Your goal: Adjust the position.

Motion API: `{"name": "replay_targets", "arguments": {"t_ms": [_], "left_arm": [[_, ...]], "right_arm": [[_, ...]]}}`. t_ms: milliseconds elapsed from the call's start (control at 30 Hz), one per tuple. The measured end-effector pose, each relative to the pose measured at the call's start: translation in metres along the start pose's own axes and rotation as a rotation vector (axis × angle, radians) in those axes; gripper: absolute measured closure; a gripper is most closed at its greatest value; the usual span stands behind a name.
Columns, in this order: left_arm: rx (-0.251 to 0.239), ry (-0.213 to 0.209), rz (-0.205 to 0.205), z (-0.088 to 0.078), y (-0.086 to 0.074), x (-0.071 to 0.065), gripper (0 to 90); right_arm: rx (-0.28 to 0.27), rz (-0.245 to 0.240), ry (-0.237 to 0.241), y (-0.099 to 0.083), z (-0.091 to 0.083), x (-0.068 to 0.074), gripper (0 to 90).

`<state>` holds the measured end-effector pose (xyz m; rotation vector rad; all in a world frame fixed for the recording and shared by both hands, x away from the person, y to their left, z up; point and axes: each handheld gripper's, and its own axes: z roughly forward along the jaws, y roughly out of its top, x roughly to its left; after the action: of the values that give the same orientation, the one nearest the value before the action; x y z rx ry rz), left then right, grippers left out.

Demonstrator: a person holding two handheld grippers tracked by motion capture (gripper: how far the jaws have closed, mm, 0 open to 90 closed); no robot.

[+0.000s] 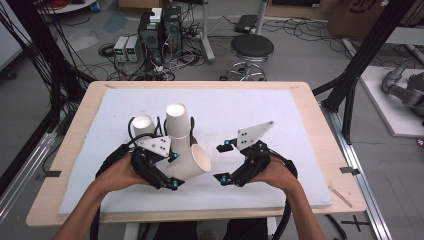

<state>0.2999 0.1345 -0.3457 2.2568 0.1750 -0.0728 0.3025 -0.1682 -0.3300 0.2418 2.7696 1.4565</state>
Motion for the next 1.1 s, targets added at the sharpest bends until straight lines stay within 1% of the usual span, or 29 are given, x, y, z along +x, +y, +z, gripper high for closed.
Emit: {"name": "replay_targets", "arguments": {"t_ms": [33,167,200,233,267,300,367,400,467,500,533,600,667,767,800,833,867,933,967,1033,1100], "left_arm": [[-0.009,0.005,0.005,0.000,-0.001,0.000,34.7],[-0.052,-0.002,-0.004,0.001,-0.005,0.000,34.7],[-0.056,0.000,0.004,0.002,-0.006,0.000,34.7],[-0.070,0.002,-0.003,0.003,-0.007,0.000,34.7],[-0.085,-0.008,-0.006,0.004,-0.008,0.000,34.7],[-0.099,-0.002,-0.006,0.004,-0.009,0.000,34.7],[-0.125,-0.007,-0.012,0.005,-0.012,0.000,34.7],[-0.136,-0.004,-0.011,0.006,-0.013,0.000,34.7],[-0.159,-0.007,-0.014,0.006,-0.015,0.000,34.7],[-0.182,-0.006,-0.022,0.006,-0.016,-0.001,34.7],[-0.204,-0.017,-0.023,0.007,-0.017,-0.001,34.7],[-0.233,-0.015,-0.022,0.007,-0.018,-0.003,34.7],[-0.268,-0.028,-0.026,0.008,-0.019,-0.003,34.7],[-0.309,-0.031,-0.031,0.009,-0.021,-0.004,34.8],[-0.317,-0.035,-0.029,0.010,-0.021,-0.004,34.7],[-0.330,-0.040,-0.031,0.011,-0.022,-0.005,34.7],[-0.338,-0.036,-0.026,0.011,-0.023,-0.005,34.7],[-0.356,-0.046,-0.033,0.013,-0.025,-0.006,34.7],[-0.360,-0.042,-0.029,0.014,-0.026,-0.006,34.8],[-0.377,-0.052,-0.035,0.016,-0.027,-0.006,34.7],[-0.387,-0.052,-0.030,0.018,-0.028,-0.007,34.8]], "right_arm": [[-0.009,0.002,0.001,-0.001,0.000,0.000,13.8],[-0.039,0.010,0.007,-0.004,0.002,0.000,13.9],[-0.041,0.012,0.007,-0.004,0.003,0.001,13.9],[-0.044,0.013,0.010,-0.005,0.004,0.000,13.9],[-0.043,0.018,0.011,-0.006,0.005,0.001,13.9],[-0.045,0.018,0.011,-0.007,0.006,0.001,13.9],[-0.049,0.021,0.011,-0.008,0.008,0.001,13.9],[-0.068,0.023,0.016,-0.010,0.009,0.002,14.0],[-0.076,0.021,0.019,-0.011,0.010,0.002,14.1],[-0.082,0.020,0.023,-0.011,0.010,0.003,14.1],[-0.092,0.017,0.027,-0.012,0.011,0.002,14.1],[-0.103,0.030,0.034,-0.014,0.014,0.003,14.1],[-0.117,0.033,0.039,-0.015,0.016,0.003,14.1],[-0.127,0.033,0.050,-0.015,0.019,0.004,14.1],[-0.137,0.038,0.053,-0.015,0.020,0.004,14.1],[-0.143,0.031,0.055,-0.015,0.020,0.004,14.2],[-0.153,0.035,0.060,-0.015,0.021,0.005,14.2],[-0.167,0.037,0.064,-0.015,0.022,0.005,14.7],[-0.179,0.039,0.069,-0.015,0.023,0.005,14.8],[-0.207,0.041,0.084,-0.015,0.024,0.005,14.9],[-0.227,0.043,0.096,-0.014,0.026,0.005,14.9]]}}
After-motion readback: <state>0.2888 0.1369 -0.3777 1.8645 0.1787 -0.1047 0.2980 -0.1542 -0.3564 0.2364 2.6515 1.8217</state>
